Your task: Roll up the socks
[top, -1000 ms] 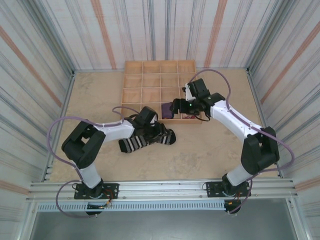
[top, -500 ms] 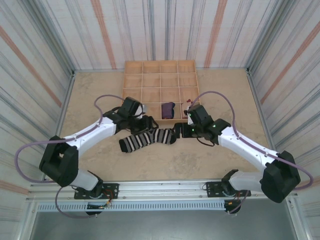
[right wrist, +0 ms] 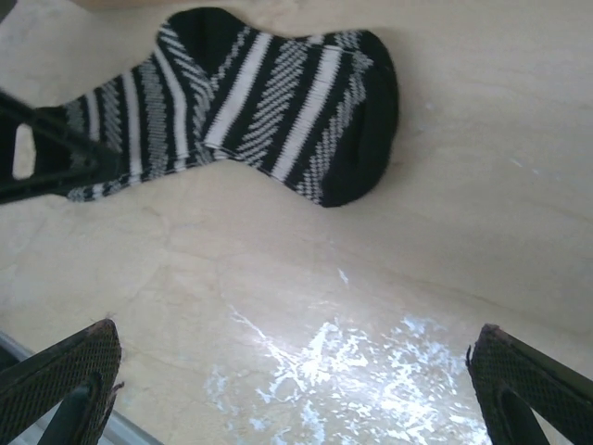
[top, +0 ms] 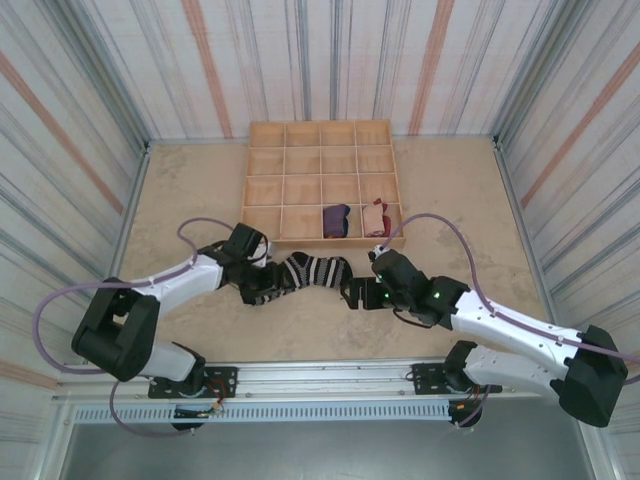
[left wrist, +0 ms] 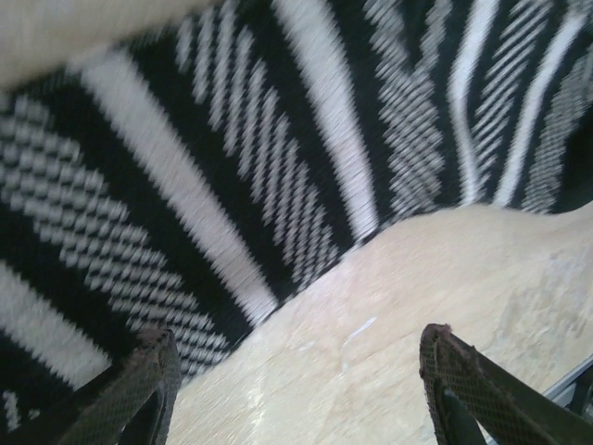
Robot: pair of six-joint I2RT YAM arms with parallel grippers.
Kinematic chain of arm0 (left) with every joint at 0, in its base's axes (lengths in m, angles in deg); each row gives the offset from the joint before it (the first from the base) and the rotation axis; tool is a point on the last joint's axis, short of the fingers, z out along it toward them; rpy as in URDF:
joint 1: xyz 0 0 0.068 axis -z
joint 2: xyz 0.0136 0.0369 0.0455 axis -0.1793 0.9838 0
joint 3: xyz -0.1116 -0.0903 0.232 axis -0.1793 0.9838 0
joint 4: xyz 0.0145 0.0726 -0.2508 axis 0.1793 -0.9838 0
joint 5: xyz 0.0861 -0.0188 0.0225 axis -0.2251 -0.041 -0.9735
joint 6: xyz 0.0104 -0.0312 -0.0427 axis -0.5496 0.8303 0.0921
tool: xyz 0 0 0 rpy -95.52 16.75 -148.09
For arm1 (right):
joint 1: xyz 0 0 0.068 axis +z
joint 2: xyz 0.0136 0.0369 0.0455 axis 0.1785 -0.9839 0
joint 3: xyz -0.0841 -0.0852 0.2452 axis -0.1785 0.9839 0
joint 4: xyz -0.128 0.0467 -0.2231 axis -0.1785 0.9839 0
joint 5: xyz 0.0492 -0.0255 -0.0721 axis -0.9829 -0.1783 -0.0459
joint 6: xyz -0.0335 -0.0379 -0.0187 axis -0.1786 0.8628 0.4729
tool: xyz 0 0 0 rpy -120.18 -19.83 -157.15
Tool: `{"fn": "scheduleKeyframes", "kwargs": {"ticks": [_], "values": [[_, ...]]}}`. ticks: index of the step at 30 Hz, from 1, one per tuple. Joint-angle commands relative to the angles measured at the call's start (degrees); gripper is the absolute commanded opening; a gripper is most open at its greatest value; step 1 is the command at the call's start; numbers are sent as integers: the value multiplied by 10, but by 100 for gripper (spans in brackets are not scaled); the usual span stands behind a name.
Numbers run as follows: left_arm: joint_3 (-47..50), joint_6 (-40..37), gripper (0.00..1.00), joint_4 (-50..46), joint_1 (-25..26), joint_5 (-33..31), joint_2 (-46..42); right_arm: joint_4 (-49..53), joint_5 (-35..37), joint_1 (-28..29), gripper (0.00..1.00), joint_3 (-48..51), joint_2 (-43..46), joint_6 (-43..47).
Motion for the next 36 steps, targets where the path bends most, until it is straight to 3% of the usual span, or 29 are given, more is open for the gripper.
{"fn": "scheduleKeyframes", "kwargs": {"ticks": [1, 8, 18, 22, 28, 36], "values": [[33, 44, 70, 39, 19, 1, -27, 3, 52, 12, 99, 3, 13, -44], [102, 151, 70, 127, 63, -15, -59, 16, 85, 17, 99, 8, 36, -62], [73, 337, 72, 177, 238, -129, -81, 80, 119, 60, 99, -12, 43, -54], [26, 339, 72, 146, 279, -145, -68, 77, 142, 102, 99, -18, 38, -39], [-2, 305, 74, -19, 264, -147, -166, 29, 168, 176, 99, -22, -30, 20], [49, 230, 72, -218, 97, -58, -333, -39, 233, 286, 93, -70, -167, 128]]}}
